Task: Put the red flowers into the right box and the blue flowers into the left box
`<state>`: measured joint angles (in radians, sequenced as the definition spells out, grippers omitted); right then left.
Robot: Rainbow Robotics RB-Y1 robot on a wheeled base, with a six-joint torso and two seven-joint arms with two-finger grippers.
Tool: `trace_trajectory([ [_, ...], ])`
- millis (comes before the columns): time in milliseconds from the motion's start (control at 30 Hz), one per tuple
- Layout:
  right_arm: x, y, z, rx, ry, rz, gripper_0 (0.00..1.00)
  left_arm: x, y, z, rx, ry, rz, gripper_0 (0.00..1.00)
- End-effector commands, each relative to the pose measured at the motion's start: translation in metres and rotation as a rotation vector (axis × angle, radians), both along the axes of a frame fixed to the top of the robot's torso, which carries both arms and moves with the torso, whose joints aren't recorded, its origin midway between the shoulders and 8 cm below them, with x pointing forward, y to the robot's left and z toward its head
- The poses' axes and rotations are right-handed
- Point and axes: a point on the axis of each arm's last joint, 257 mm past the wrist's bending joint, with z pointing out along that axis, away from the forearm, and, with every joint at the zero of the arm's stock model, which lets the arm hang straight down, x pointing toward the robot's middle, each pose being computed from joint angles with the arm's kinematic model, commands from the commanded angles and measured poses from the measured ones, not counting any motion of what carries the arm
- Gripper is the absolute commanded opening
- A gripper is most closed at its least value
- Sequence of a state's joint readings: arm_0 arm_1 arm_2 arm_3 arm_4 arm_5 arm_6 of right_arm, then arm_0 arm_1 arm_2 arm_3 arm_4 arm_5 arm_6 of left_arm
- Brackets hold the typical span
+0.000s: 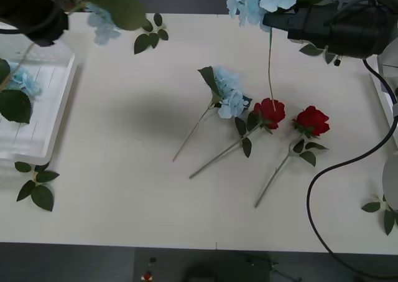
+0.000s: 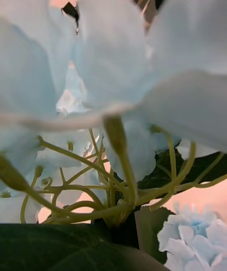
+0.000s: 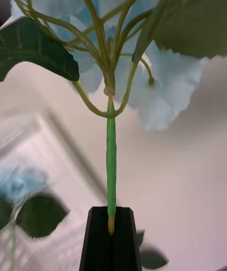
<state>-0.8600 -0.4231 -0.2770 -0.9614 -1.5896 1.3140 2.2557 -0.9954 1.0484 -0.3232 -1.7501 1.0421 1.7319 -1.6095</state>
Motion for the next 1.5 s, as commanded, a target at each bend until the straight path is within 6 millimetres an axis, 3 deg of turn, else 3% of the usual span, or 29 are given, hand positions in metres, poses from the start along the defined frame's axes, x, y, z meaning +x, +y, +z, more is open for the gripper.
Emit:
trace_trajectory([
  [33, -0.003, 0.018, 0.029, 0.058, -0.034, 0.028, 0.00, -0.023, 0.111, -0.017, 0.124, 0.106, 0.177, 0.00],
  [67, -0.003, 0.023, 0.028, 0.052, -0.033, 0.032, 0.00, -0.024, 0.141, -0.027, 0.170, 0.114, 0.224, 0.00],
  [167, -0.001, 0.036, 0.024, 0.022, -0.037, 0.040, 0.00, -0.026, 0.204, -0.050, 0.280, 0.109, 0.314, 0.00],
  [267, 0.001, 0.049, 0.022, -0.002, -0.049, 0.037, 0.00, -0.023, 0.239, -0.070, 0.325, 0.090, 0.365, 0.00],
  [333, 0.002, 0.056, 0.021, -0.015, -0.058, 0.031, 0.00, -0.021, 0.251, -0.085, 0.322, 0.079, 0.373, 0.00],
  [400, 0.002, 0.062, 0.022, -0.013, -0.060, 0.034, 0.00, -0.015, 0.249, -0.099, 0.299, 0.071, 0.363, 0.01],
  [467, 0.001, 0.069, 0.021, -0.006, -0.058, 0.043, 0.00, -0.008, 0.247, -0.111, 0.277, 0.063, 0.353, 0.40],
  [533, 0.001, 0.071, 0.021, -0.010, -0.058, 0.043, 0.00, -0.004, 0.245, -0.114, 0.269, 0.055, 0.344, 0.60],
  [767, 0.001, 0.075, 0.022, -0.023, -0.072, 0.037, 0.00, 0.007, 0.228, -0.112, 0.202, 0.027, 0.277, 0.88],
  [833, 0.002, 0.074, 0.023, -0.023, -0.076, 0.035, 0.00, 0.006, 0.214, -0.111, 0.130, 0.032, 0.245, 0.96],
  [967, 0.003, 0.075, 0.024, -0.022, -0.078, 0.031, 0.00, 0.003, 0.174, -0.096, -0.034, 0.036, 0.123, 0.97],
  [1100, 0.004, 0.075, 0.024, -0.022, -0.082, 0.027, 0.00, -0.015, 0.091, -0.048, -0.358, 0.044, -0.077, 0.97],
  [1133, 0.004, 0.077, 0.026, -0.019, -0.086, 0.025, 0.00, -0.027, 0.051, -0.028, -0.511, 0.062, -0.159, 0.97],
  [1167, 0.003, 0.079, 0.026, -0.020, -0.087, 0.027, 0.00, -0.031, 0.035, -0.022, -0.569, 0.072, -0.186, 0.96],
  [1200, 0.004, 0.081, 0.027, -0.016, -0.086, 0.023, 0.00, -0.038, 0.001, -0.015, -0.670, 0.092, -0.242, 0.97],
  [1267, 0.004, 0.085, 0.028, -0.014, -0.092, 0.017, 0.00, -0.038, -0.030, -0.016, -0.728, 0.089, -0.292, 0.97],
  [1300, 0.005, 0.089, 0.027, -0.013, -0.092, 0.012, 0.00, -0.032, -0.056, -0.024, -0.749, 0.072, -0.330, 0.97],
  [1400, 0.005, 0.094, 0.026, -0.014, -0.095, 0.006, 0.00, -0.020, -0.100, -0.045, -0.781, 0.051, -0.382, 0.99],
  [1500, 0.004, 0.097, 0.026, -0.017, -0.096, 0.003, 0.00, -0.011, -0.168, -0.076, -0.835, 0.040, -0.436, 1.00],
])
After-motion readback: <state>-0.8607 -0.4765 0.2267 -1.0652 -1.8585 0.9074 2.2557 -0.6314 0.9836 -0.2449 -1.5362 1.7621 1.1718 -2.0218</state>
